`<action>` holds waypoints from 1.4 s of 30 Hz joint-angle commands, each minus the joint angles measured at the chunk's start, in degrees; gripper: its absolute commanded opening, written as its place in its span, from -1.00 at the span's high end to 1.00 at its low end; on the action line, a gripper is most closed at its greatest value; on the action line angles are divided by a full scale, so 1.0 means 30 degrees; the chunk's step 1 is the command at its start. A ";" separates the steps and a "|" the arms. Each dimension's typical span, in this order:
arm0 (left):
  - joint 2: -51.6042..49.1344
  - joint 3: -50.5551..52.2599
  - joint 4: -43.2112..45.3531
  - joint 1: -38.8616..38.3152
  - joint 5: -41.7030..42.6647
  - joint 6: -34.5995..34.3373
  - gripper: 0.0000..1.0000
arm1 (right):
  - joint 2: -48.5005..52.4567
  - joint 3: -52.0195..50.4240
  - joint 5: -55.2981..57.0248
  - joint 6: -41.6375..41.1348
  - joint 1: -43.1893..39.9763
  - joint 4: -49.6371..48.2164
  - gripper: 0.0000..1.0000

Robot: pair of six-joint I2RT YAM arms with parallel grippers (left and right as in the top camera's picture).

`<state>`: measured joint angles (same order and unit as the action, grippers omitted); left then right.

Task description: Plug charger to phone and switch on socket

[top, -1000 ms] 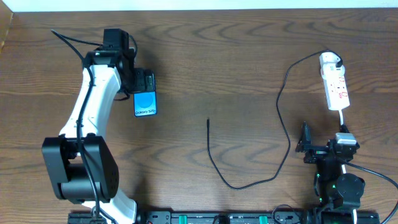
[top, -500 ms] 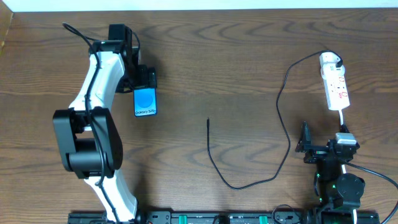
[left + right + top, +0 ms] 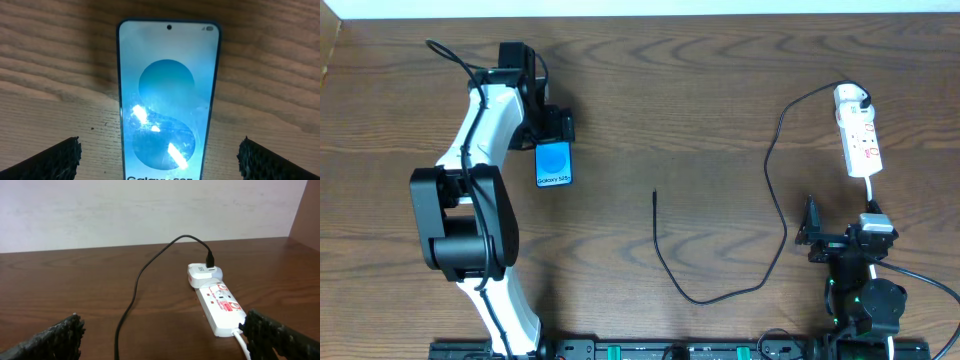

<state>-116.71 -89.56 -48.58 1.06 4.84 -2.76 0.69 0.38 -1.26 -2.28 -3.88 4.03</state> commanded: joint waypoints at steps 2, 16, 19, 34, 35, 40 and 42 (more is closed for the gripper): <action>-0.0386 0.0459 0.0022 0.0029 0.0182 -0.0087 -0.99 | -0.0117 -0.0022 0.0160 0.0277 0.0073 0.0095 -0.99; -0.1603 0.0459 0.0823 -0.0663 -0.0568 -0.0102 -1.00 | -0.0117 -0.0022 0.0160 0.0277 0.0073 0.0095 -0.99; -0.1603 0.0459 0.1180 -0.0685 -0.0568 -0.0182 -0.99 | -0.0117 -0.0022 0.0160 0.0277 0.0073 0.0095 -0.99; -0.1603 0.0459 0.1588 -0.0634 -0.1049 -0.0816 -0.99 | -0.0117 -0.0022 0.0160 0.0277 0.0073 0.0095 -0.98; -0.1603 0.0459 0.1596 -0.0590 -0.1035 -0.0823 -0.99 | -0.0117 -0.0022 0.0160 0.0277 0.0073 0.0095 -0.99; -0.1603 0.0459 0.1566 -0.0357 -0.0597 -0.0816 -0.98 | -0.0117 -0.0022 0.0160 0.0277 0.0073 0.0095 -0.98; -0.1603 0.0466 0.1566 -0.0284 -0.0605 -0.0816 -0.98 | -0.0117 -0.0022 0.0160 0.0277 0.0073 0.0095 -0.99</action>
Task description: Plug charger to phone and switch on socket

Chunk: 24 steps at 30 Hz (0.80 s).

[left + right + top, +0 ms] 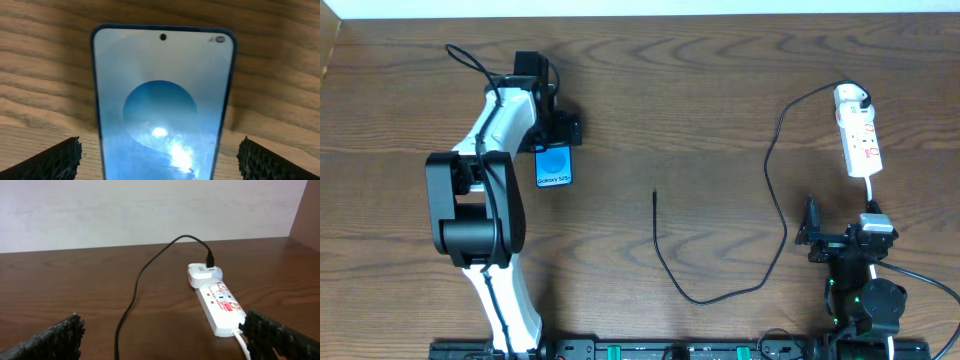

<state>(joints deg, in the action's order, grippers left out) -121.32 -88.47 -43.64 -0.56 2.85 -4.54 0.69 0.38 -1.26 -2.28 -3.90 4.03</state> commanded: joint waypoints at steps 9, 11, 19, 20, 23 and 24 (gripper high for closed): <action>-0.0066 0.0408 0.0175 0.0284 0.0051 -0.0204 -0.97 | -0.0117 -0.0022 0.0160 0.0277 0.0080 0.0095 -0.99; -0.0066 0.0692 0.0430 0.0284 0.0051 -0.0204 -0.96 | -0.0117 -0.0022 0.0160 0.0277 0.0080 0.0095 -0.99; -0.0066 0.1093 0.0903 0.0284 0.0051 -0.0211 -0.97 | -0.0117 -0.0022 0.0160 0.0277 0.0080 0.0095 -0.98; -0.0066 0.1093 0.0925 0.0284 0.0051 -0.0211 -0.97 | -0.0117 -0.0022 0.0160 0.0277 0.0080 0.0095 -0.98; -0.0073 0.1093 0.0933 0.0284 0.0051 -0.0211 -0.97 | -0.0117 -0.0022 0.0160 0.0277 0.0080 0.0095 -0.99; -0.0073 0.1093 0.0933 0.0284 0.0051 -0.0204 -0.96 | -0.0117 -0.0022 0.0160 0.0277 0.0080 0.0095 -0.99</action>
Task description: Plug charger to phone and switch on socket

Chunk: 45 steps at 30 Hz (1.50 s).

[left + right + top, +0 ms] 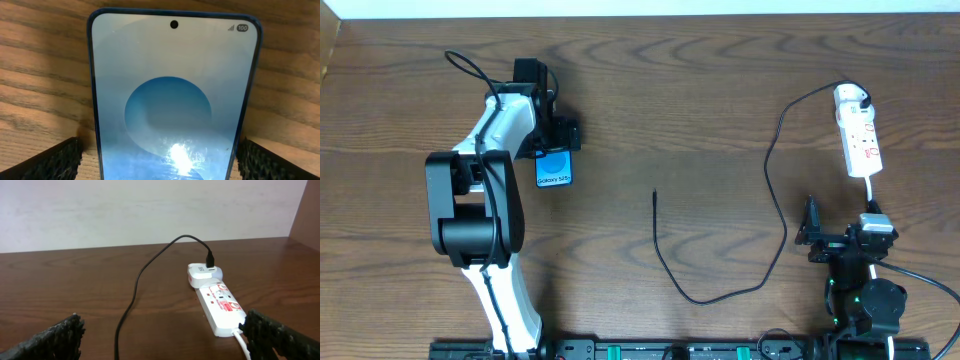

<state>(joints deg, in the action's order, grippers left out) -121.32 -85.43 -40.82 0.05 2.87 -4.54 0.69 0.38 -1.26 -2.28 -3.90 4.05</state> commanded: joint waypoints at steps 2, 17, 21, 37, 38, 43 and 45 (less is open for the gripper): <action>-0.0073 0.0080 -0.0015 0.0080 0.0044 -0.0146 -0.97 | -0.0117 -0.0022 0.0160 0.0277 0.0080 0.0087 -0.99; -0.1013 0.0080 -0.0306 0.0080 0.0051 -0.0153 -0.96 | -0.0117 -0.0022 0.0168 0.0277 0.0080 0.0087 -0.98; -0.1319 0.0080 -0.0350 0.0080 0.0051 -0.0153 -0.96 | -0.0117 -0.0022 0.0160 0.0277 0.0080 0.0087 -0.98; -0.1319 0.0080 -0.0335 0.0080 0.0051 -0.0153 -0.97 | -0.0117 -0.0022 0.0160 0.0284 0.0080 0.0087 -0.98; -0.1319 0.0080 -0.0328 0.0080 0.0051 -0.0153 -1.00 | -0.0117 -0.0022 0.0160 0.0277 0.0080 0.0087 -0.99; -0.1319 0.0080 -0.0335 0.0080 0.0051 -0.0146 -0.86 | -0.0117 -0.0022 0.0160 0.0277 0.0080 0.0087 -0.99; -0.1319 0.0080 -0.0335 0.0080 0.0051 -0.0146 -0.85 | -0.0117 -0.0022 0.0160 0.0277 0.0080 0.0087 -0.98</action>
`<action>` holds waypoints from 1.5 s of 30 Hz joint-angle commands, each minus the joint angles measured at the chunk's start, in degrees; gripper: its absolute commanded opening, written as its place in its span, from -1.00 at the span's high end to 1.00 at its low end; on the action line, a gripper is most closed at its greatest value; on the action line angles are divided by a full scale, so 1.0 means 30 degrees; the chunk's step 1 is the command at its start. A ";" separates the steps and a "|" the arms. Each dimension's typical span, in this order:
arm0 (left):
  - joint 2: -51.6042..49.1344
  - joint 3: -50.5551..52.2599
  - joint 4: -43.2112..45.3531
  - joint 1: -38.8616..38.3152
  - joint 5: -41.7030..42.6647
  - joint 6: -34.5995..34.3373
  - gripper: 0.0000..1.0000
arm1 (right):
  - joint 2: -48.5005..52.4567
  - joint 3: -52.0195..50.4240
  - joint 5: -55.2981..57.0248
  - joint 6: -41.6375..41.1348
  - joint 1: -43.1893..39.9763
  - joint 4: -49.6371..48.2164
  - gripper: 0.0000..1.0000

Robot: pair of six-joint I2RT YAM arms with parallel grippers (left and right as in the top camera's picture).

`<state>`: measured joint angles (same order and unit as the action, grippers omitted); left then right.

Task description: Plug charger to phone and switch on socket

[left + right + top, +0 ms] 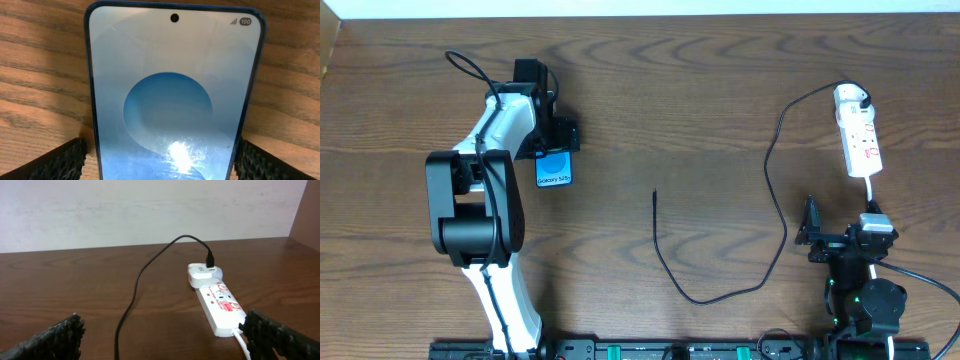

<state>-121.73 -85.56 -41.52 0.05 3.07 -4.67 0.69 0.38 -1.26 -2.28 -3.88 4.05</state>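
Note:
A blue-screened phone [554, 168] lies flat on the wooden table at the left. My left gripper [555, 146] is down over its top end. In the left wrist view the phone [172, 90] fills the space between the open fingers [55, 162], whose tips stand by its long edges. A white power strip [863, 145] with a white charger [850, 96] plugged in lies at the right. The charger's black cable [720, 292] runs to a free plug end [655, 196] mid-table. My right gripper [842, 238] rests open near the front right, facing the strip [222, 307].
The strip's white lead [244, 345] runs toward my right gripper. The black cable [135, 295] loops across the table between the two arms. A pale wall [150, 210] stands behind the table. A black rail [670, 350] lines the front edge.
The phone looks slightly larger in the left wrist view, so my left gripper has come a little lower around it. The right arm, cable and strip have not moved.
My left gripper was open above the phone's top end. By 2.3 s ago the arm had swung round and the gripper was lower. At 1.5 s ago the phone spanned the gap between the fingers, and now a little more. The right arm stayed still throughout.

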 commanded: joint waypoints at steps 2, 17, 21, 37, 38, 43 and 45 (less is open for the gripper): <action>-0.1180 0.0124 -0.0102 0.0080 -0.0015 -0.0102 -0.86 | -0.0117 -0.0022 0.0160 0.0277 0.0073 0.0087 -0.98; -0.1180 0.0124 -0.0124 0.0080 -0.0015 -0.0102 -0.83 | -0.0117 -0.0022 0.0160 0.0277 0.0073 0.0087 -0.99; -0.1180 0.0124 -0.0124 0.0080 -0.0015 -0.0102 -0.82 | -0.0117 -0.0022 0.0160 0.0277 0.0073 0.0087 -0.98; -0.1180 0.0124 -0.0124 0.0080 -0.0015 -0.0102 -0.74 | -0.0117 -0.0022 0.0160 0.0277 0.0073 0.0087 -0.99; -0.1180 0.0124 -0.0124 0.0080 -0.0015 -0.0102 -0.74 | -0.0117 -0.0022 0.0168 0.0277 0.0073 0.0087 -0.98; -0.1180 0.0124 -0.0124 0.0080 -0.0015 -0.0102 -0.73 | -0.0117 -0.0022 0.0160 0.0277 0.0073 0.0087 -0.99; -0.1180 0.0124 -0.0124 0.0080 -0.0015 -0.0102 -0.72 | -0.0117 -0.0022 0.0160 0.0277 0.0073 0.0087 -0.99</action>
<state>-121.78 -85.58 -41.52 0.05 3.07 -4.67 0.69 0.38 -1.26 -2.28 -3.90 4.03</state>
